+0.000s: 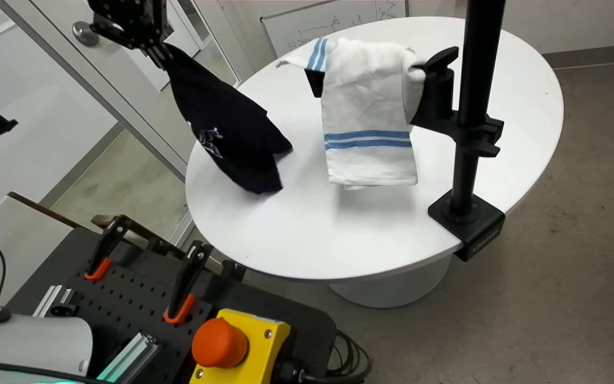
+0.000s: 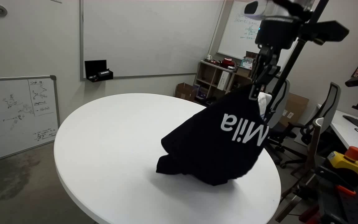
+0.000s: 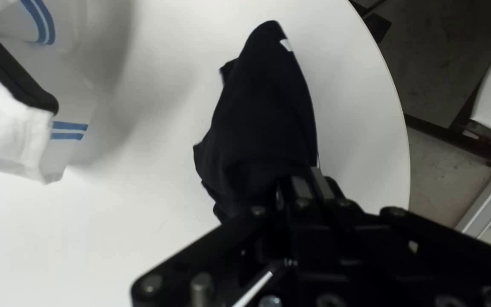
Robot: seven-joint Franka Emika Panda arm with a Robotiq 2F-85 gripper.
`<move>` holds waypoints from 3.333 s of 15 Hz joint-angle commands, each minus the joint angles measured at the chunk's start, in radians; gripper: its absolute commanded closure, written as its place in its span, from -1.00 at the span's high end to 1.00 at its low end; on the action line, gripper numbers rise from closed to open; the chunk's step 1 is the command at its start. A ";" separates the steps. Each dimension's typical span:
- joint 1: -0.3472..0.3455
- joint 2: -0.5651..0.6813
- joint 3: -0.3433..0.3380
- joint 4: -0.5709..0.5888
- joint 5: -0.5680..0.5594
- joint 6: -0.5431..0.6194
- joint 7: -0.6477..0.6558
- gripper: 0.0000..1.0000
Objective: Place the black shirt on the stand
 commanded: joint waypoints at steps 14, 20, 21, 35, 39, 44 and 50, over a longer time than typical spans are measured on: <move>-0.017 -0.553 -0.178 0.006 0.035 -0.323 -0.098 -0.98; -0.055 -0.620 -0.196 0.055 0.018 -0.352 -0.057 -0.98; -0.060 -0.614 -0.198 0.069 0.018 -0.360 -0.048 -0.98; -0.144 -0.604 -0.215 0.153 -0.040 -0.463 0.051 -0.98; -0.174 -0.564 -0.241 0.190 -0.046 -0.492 0.075 -0.98; -0.201 -0.424 -0.269 0.281 -0.041 -0.505 0.117 -0.98; -0.226 -0.186 -0.297 0.452 -0.015 -0.537 0.179 -0.98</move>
